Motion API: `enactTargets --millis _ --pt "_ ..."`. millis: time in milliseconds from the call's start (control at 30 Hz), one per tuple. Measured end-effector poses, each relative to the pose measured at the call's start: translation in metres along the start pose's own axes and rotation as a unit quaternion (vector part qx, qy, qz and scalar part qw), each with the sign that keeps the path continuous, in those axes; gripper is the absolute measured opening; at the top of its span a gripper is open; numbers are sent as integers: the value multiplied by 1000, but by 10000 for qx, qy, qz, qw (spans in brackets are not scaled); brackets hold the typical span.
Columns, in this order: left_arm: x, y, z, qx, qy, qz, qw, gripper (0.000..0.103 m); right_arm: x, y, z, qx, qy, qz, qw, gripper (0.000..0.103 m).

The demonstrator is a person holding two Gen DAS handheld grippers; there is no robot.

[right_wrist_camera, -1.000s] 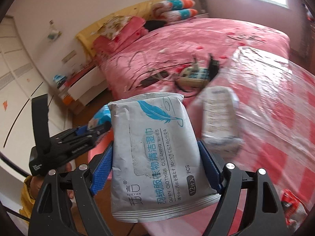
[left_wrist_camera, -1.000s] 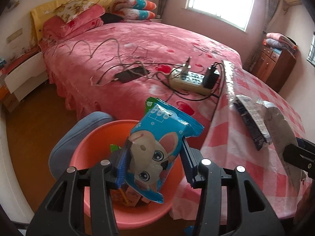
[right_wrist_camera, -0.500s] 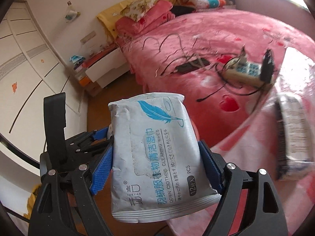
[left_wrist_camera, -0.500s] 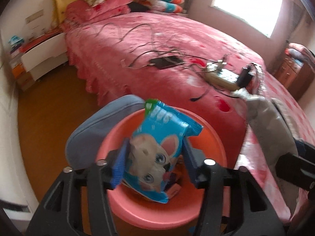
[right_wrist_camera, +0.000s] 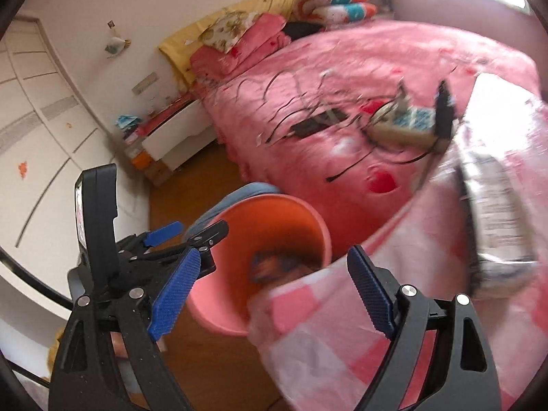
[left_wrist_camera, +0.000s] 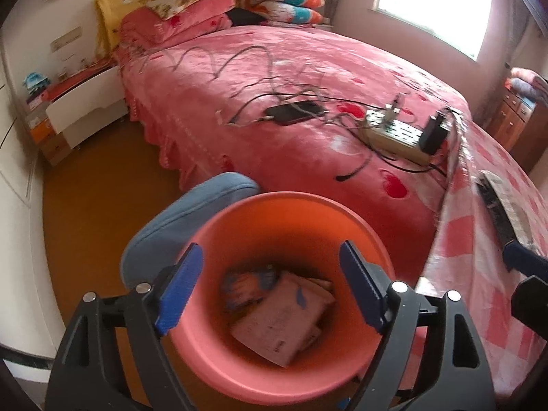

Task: Collect trash
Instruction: 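Move both open tools back over the table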

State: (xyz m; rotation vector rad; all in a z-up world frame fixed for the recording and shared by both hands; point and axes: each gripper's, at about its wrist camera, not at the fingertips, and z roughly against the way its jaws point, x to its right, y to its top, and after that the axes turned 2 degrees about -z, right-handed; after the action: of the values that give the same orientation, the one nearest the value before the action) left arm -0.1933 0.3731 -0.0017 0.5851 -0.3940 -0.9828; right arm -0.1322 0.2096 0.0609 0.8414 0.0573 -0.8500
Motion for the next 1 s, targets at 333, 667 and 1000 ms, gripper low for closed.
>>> enactTargets --millis 333,667,1000 --pt "66 -3 13 50 -423 -652 9970 82 35 -15 46 374 -638 -139 9972 87" --pt "111 -6 26 91 -600 -1078 9923 82 64 -36 75 522 -859 -402 9941 87" --pt "137 -9 40 118 -570 -1384 9887 83 72 -49 94 671 -961 -408 9923 87"
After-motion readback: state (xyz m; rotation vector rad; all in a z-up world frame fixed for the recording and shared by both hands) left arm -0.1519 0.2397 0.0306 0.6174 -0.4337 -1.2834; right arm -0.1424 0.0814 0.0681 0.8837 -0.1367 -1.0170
